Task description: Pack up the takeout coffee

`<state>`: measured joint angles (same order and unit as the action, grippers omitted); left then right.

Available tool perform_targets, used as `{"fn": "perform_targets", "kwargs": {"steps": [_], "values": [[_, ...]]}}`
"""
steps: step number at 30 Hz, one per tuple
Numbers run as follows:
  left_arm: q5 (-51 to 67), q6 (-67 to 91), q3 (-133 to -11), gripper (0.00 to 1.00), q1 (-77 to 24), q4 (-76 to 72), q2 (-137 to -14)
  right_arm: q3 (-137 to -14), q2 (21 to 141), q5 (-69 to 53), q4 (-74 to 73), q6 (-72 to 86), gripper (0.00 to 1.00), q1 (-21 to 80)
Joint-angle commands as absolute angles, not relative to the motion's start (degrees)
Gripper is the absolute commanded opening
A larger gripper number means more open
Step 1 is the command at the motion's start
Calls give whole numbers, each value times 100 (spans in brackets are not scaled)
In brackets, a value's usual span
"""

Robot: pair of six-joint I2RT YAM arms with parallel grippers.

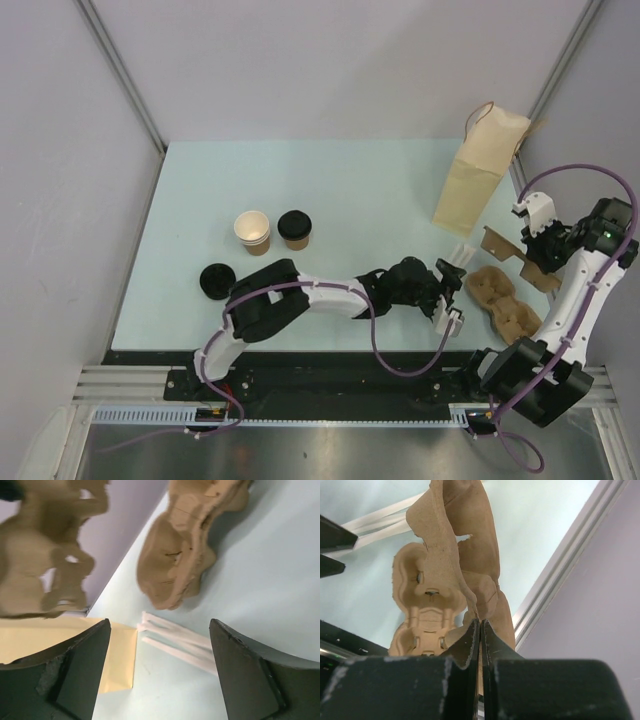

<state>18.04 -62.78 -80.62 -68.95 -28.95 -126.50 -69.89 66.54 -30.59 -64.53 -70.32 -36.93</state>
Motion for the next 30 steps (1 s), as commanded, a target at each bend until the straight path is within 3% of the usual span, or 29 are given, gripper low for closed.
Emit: {"fn": "perform_targets", "kwargs": {"steps": [1, 9, 14, 18, 30], "values": [[1705, -5828, -7700, 86, -6785, -2629, -11762, -7207, 6416, -3269, -6881, -7189, 0, -3525], [2328, -3719, -7190, 88, -6109, -787, -9909, -7242, 6047, -3278, -7497, -7023, 0, -2559], [3163, -2954, -6619, 89, -5495, 394, -8466, -7295, 5757, -3182, -7558, -6365, 0, -1408], [3138, -2725, -6232, 90, -5274, 1044, -7079, -7391, 5616, -3156, -7489, -5697, 0, -433], [3235, -2189, -6539, 90, -4781, 2346, -6144, -7541, 5616, -1917, -6636, -3560, 0, 3214]]}}
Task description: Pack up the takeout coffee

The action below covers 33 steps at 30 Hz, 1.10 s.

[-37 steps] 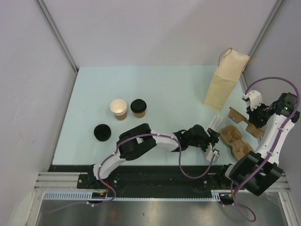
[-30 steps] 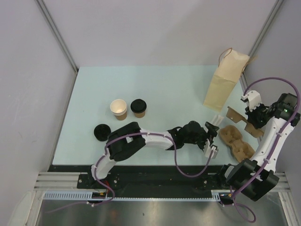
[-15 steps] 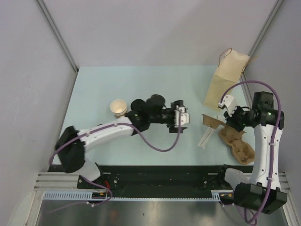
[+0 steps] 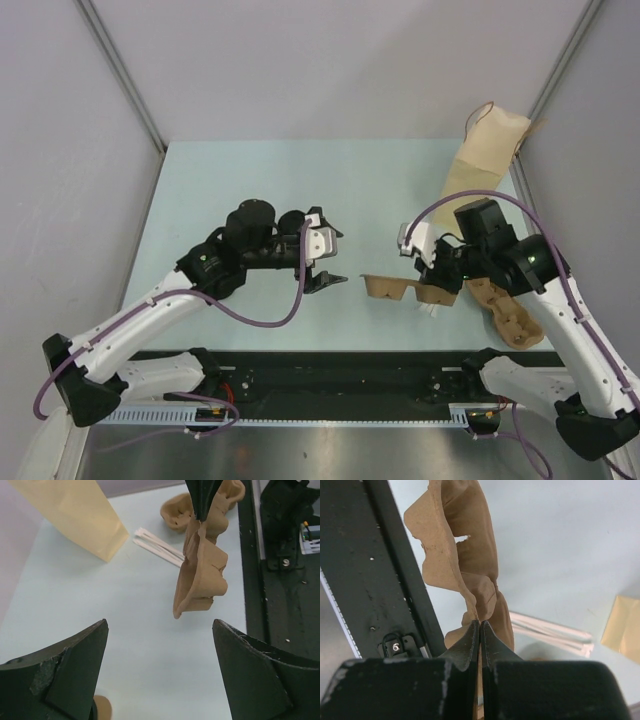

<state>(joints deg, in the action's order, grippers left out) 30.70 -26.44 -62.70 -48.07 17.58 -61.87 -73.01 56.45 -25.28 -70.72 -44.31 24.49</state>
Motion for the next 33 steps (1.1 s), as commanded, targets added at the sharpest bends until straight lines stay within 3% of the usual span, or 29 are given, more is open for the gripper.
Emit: {"fn": "perform_targets", "kwargs": {"steps": [1, 7, 16, 26, 31, 33], "values": [[3226, -1980, -6617, 90, -4790, 2381, -6170, -7593, 5642, -1899, -6601, -3516, 0, 3365], [3732, -1390, -6829, 87, -4790, 2646, -6469, -7866, 5889, -1723, -6601, -3533, 0, 3813], [4622, -731, -6478, 83, -4790, 1925, -6635, -8103, 5941, -1635, -6557, -3709, 0, 4394], [5546, -105, -6311, 43, -4790, 1670, -6794, -8103, 5783, -933, -6416, -3911, 0, 4957], [5546, -35, -6284, 35, -4790, 1793, -6847, -8095, 5722, -686, -6381, -3937, 0, 5255], [5511, -35, -6275, 27, -4790, 1819, -6820, -8095, 5722, -537, -6398, -3955, 0, 5378]]}}
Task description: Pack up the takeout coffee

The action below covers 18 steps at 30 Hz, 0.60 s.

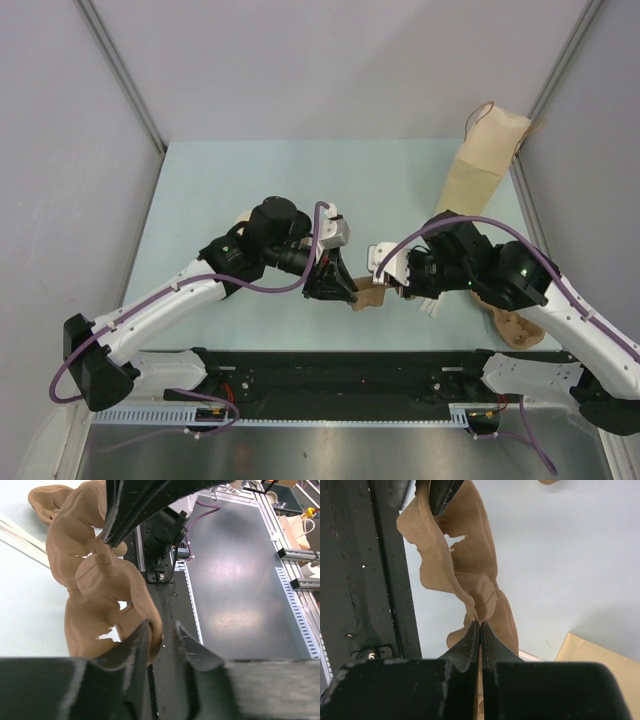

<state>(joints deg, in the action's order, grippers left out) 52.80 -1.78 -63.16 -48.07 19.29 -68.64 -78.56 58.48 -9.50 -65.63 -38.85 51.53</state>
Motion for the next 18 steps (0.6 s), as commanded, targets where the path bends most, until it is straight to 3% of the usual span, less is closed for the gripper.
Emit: {"fn": "perform_targets", "kwargs": {"steps": [1, 5, 9, 11, 12, 15, 16, 18], "values": [[5502, -44, -6275, 24, -4790, 1845, -6803, -8095, 5722, -484, -6372, -3955, 0, 5466], [5353, -35, -6232, 4, -4799, 1968, -6715, -8095, 5704, -378, -6311, -3929, 0, 5502], [5002, -35, -6126, 0, -4790, 2083, -6443, -8147, 5704, -255, -6223, -3833, 3, 5502], [4757, -44, -6117, 0, -4764, 2100, -6215, -8226, 5713, -176, -6188, -3806, 23, 5476], [4694, -53, -6135, 0, -4685, 2109, -6136, -8357, 5704, -150, -6161, -3727, 51, 5397], [4465, -105, -6283, 0, -4213, 2214, -5880, -8682, 5687, -88, -5995, -3491, 93, 5082], [4404, -140, -6345, 0, -4045, 2337, -5793, -8753, 5687, -79, -5916, -3428, 99, 4993], [4211, -316, -6529, 0, -3545, 2565, -5696, -8955, 5608, -53, -5810, -3305, 100, 4696]]}}
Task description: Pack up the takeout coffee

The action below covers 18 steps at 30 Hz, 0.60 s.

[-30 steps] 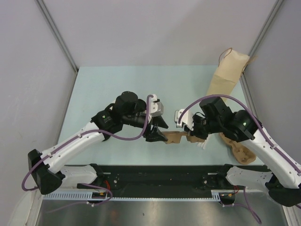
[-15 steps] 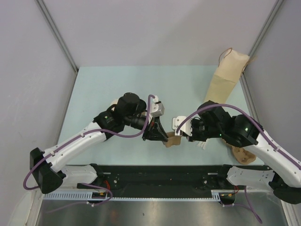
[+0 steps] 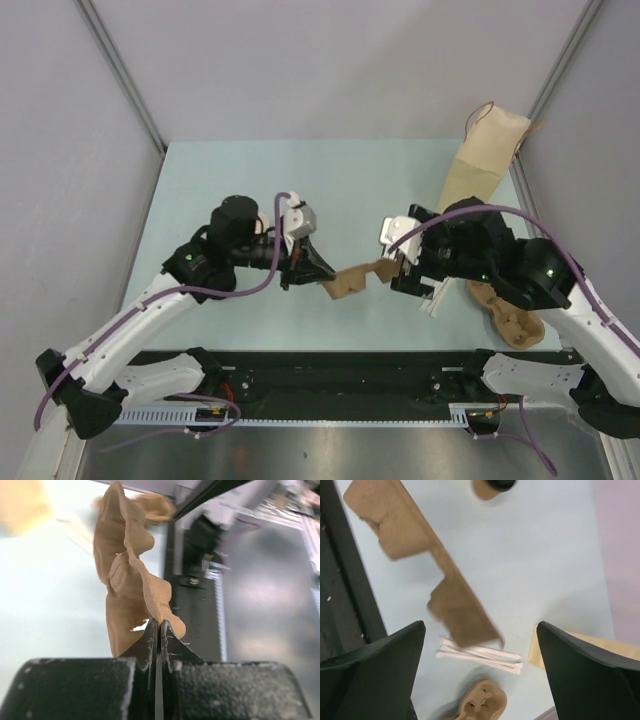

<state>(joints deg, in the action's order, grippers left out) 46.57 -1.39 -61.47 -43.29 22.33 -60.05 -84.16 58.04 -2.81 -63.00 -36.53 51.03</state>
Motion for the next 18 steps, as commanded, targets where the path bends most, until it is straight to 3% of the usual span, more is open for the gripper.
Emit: {"fn": "perform_targets", "kwargs": {"steps": [1, 10, 18], "values": [[4123, -377, -6582, 0, -3377, 2619, -5556, -9000, 5590, -61, -5723, -3174, 100, 4606], [1296, -1844, -7198, 0, -1197, 3419, -5220, -9097, 5634, -9, -5555, -2435, 100, 3517], [458, -3005, -6716, 0, 289, 3481, -5703, -9044, 5730, -360, -5624, -1987, 100, 2550]]}}
